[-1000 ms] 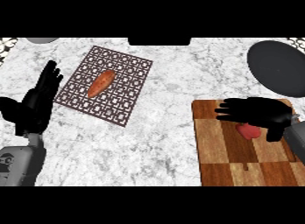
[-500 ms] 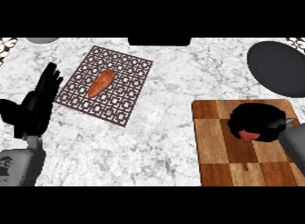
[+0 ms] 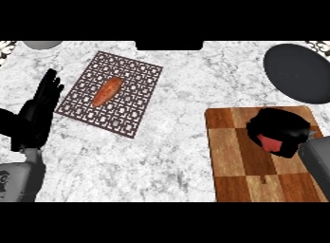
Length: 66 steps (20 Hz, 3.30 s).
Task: Pick the bell pepper from the cutting board and place it in the pan
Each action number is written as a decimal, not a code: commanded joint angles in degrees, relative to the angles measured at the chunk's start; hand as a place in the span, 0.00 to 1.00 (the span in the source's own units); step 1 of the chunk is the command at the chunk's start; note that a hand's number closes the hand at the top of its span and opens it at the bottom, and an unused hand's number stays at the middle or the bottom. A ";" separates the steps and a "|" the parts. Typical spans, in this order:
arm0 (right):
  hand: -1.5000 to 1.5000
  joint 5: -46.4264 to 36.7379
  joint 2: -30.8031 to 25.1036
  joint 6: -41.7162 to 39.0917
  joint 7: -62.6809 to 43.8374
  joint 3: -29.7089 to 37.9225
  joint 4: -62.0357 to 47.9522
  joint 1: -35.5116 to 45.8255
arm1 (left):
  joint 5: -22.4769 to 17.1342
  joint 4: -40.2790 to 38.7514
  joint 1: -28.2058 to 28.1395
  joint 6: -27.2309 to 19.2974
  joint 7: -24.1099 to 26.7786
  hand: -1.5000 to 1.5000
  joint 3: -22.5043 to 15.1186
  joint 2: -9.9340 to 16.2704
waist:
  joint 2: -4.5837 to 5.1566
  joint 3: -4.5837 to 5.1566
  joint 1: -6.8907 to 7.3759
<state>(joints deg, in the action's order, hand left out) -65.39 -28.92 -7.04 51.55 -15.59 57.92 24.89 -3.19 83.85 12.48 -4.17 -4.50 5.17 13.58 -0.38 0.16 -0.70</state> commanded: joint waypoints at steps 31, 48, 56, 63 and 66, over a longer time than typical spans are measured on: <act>1.00 26.91 0.53 -0.58 -33.66 42.56 -1.92 9.99 | 2.39 -2.62 3.14 -0.68 1.35 0.50 -1.55 -2.86 | 1.21 -0.28 2.44; 1.00 20.28 -10.16 18.45 -21.40 46.69 -35.29 20.46 | 1.85 1.55 4.32 0.88 -0.15 0.50 -3.46 -3.48 | 3.19 -0.80 7.55; 0.00 22.46 -9.86 1.90 -23.16 47.31 -45.61 23.78 | 2.40 -0.32 5.84 0.71 0.11 0.50 -4.47 -4.67 | 3.58 -0.78 7.58; 0.00 25.51 -9.33 2.36 -15.70 50.59 -46.90 22.42 | 2.09 -0.64 6.37 0.90 -0.26 0.50 -3.33 -3.64 | 3.51 -0.98 6.96; 0.00 29.26 -9.53 1.80 -12.69 54.31 -47.05 22.88 | 2.76 -1.21 4.92 0.10 0.64 0.50 -3.95 -4.74 | 3.18 -0.91 6.18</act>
<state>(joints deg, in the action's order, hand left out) -39.46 -38.58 -4.83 35.61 35.38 11.48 47.59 -0.68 82.90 18.18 -3.75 -4.11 1.70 9.60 2.99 -0.73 5.97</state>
